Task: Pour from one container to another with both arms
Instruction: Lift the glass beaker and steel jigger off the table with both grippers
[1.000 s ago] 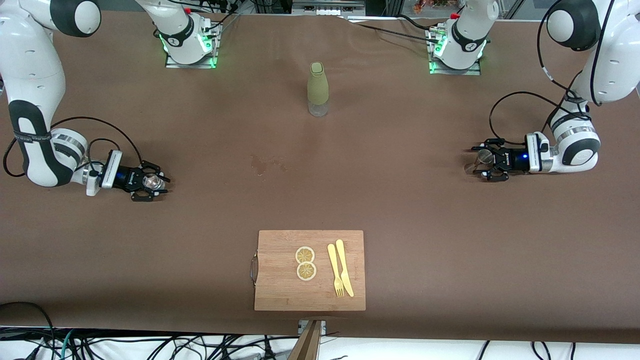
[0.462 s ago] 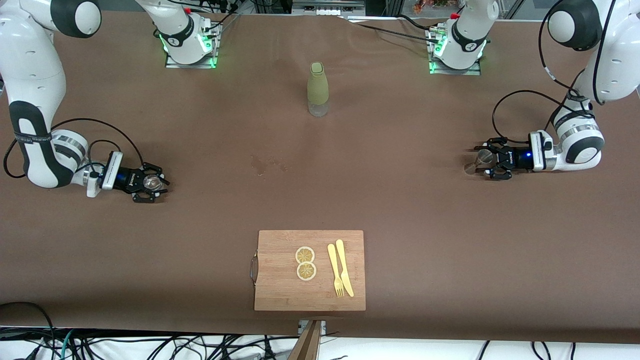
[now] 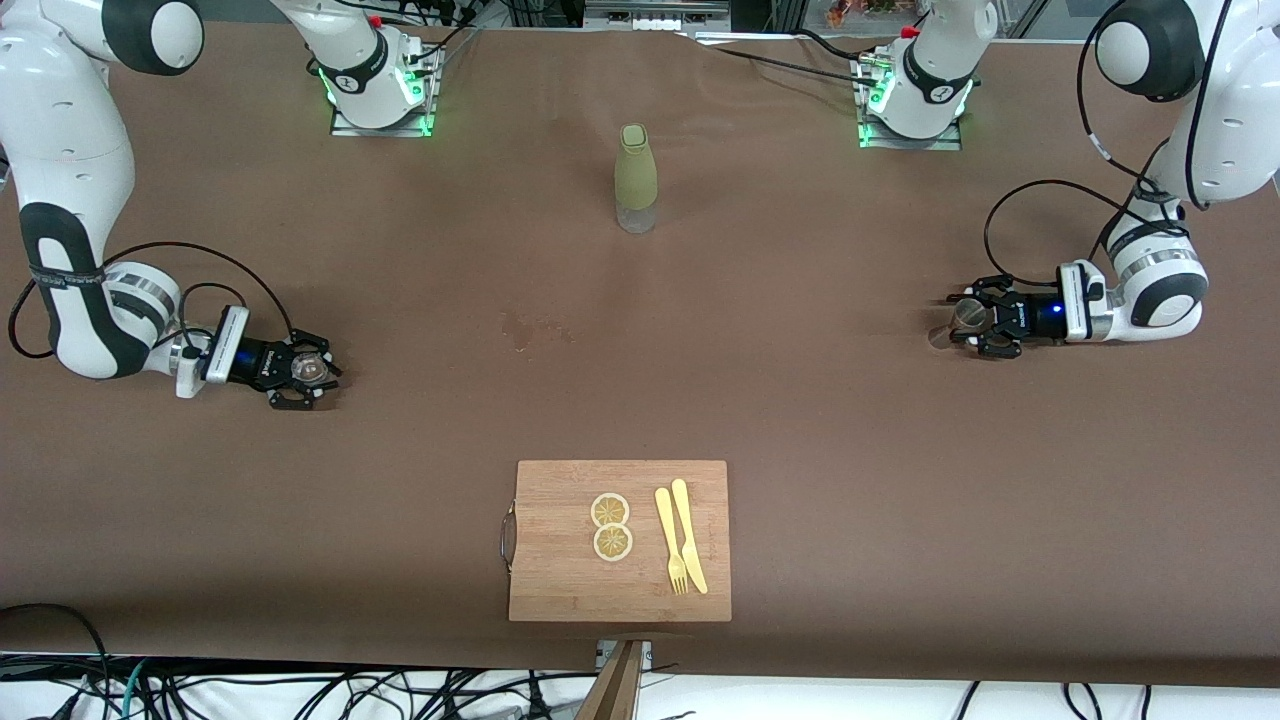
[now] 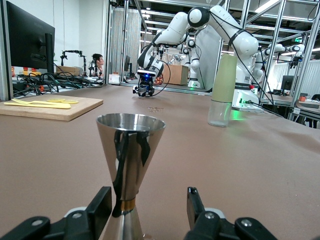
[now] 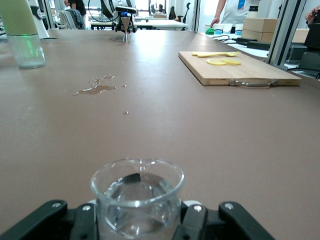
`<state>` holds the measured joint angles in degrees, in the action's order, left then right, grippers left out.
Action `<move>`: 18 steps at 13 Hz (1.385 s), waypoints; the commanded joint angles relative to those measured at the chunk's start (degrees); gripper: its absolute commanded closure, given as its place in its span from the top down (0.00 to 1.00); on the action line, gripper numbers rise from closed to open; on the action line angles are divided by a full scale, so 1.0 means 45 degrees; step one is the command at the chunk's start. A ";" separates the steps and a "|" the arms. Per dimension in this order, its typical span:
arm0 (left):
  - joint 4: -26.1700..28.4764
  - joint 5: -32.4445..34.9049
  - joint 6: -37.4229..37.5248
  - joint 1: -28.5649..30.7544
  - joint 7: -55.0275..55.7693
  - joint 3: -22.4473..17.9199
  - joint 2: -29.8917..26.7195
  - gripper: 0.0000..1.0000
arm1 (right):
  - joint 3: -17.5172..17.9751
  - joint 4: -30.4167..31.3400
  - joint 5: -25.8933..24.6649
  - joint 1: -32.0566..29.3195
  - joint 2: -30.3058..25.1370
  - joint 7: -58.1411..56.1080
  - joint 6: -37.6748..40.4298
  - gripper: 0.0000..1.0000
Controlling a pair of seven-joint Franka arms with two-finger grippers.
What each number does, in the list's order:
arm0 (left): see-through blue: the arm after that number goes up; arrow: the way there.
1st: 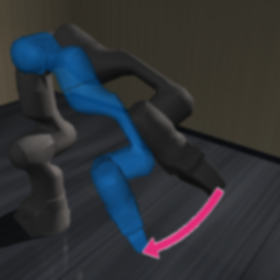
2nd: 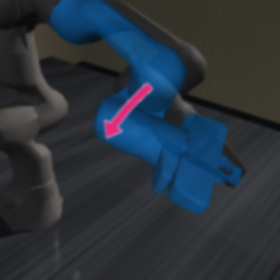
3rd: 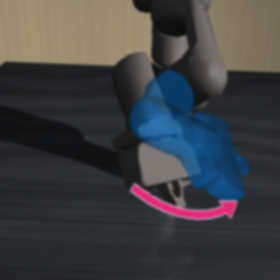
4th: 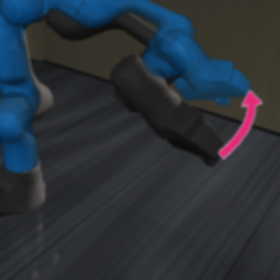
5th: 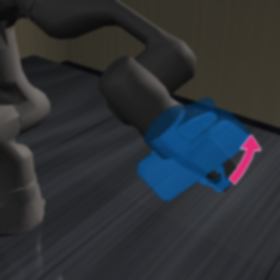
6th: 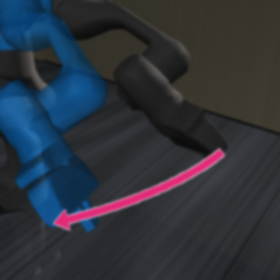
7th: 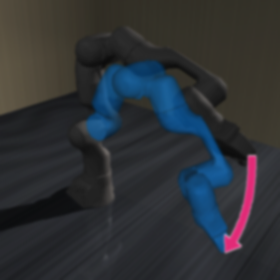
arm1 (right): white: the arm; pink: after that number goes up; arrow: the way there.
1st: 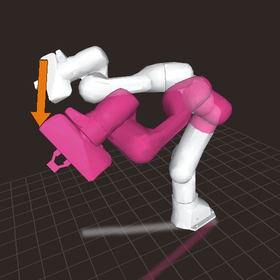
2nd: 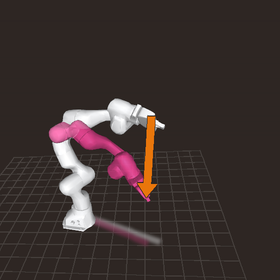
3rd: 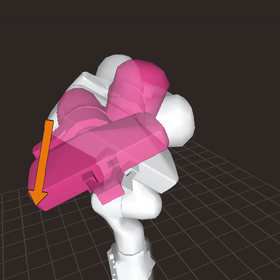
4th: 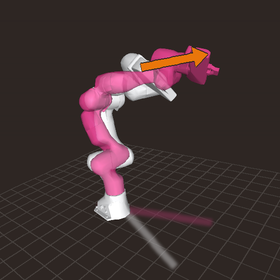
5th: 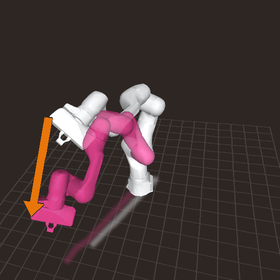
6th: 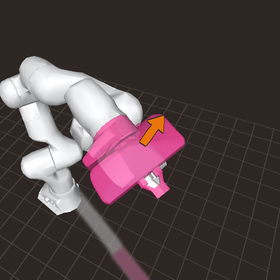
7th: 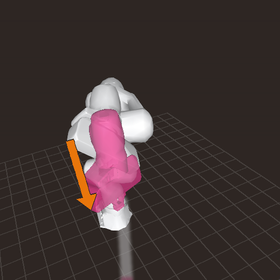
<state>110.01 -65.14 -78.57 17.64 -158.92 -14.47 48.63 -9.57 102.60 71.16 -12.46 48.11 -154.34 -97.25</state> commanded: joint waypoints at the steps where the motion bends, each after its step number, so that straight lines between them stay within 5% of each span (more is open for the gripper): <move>1: 0.0338 0.0101 0.0077 -0.0112 -0.2575 -0.0164 0.0013 0.60 | 0.0310 -0.0086 0.0184 -0.0240 -0.0280 0.0722 0.0379 0.22; 5: 0.0260 0.0101 0.0097 -0.0131 -0.2868 -0.0145 0.0188 0.46 | 0.0622 0.0051 0.0398 -0.0240 -0.0788 0.1601 0.0439 0.22; 8: 0.0260 0.0120 0.0097 -0.0131 -0.2849 -0.0145 0.0208 0.04 | 0.1051 0.0109 0.0496 -0.0201 -0.1139 0.2168 0.0439 0.22; 9: 0.0260 0.0120 0.0097 -0.0131 -0.2887 -0.0164 0.0208 0.00 | 0.1188 0.0206 0.0496 -0.0201 -0.1353 0.2363 0.0419 0.22; 14: 0.0182 0.0120 0.0388 -0.0287 -0.2829 -0.0028 0.0169 0.00 | 0.1423 0.0285 0.0633 -0.0123 -0.1588 0.2774 0.0282 0.22; 18: -0.0131 -0.0423 0.0547 -0.0794 -0.1896 0.1492 -0.0007 0.00 | 0.1462 0.0559 0.0652 0.0325 -0.2350 0.3829 -0.0223 0.22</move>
<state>109.09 -65.22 -76.34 16.20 -158.99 -9.40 49.09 -3.41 102.38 73.10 -12.08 40.91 -139.00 -96.37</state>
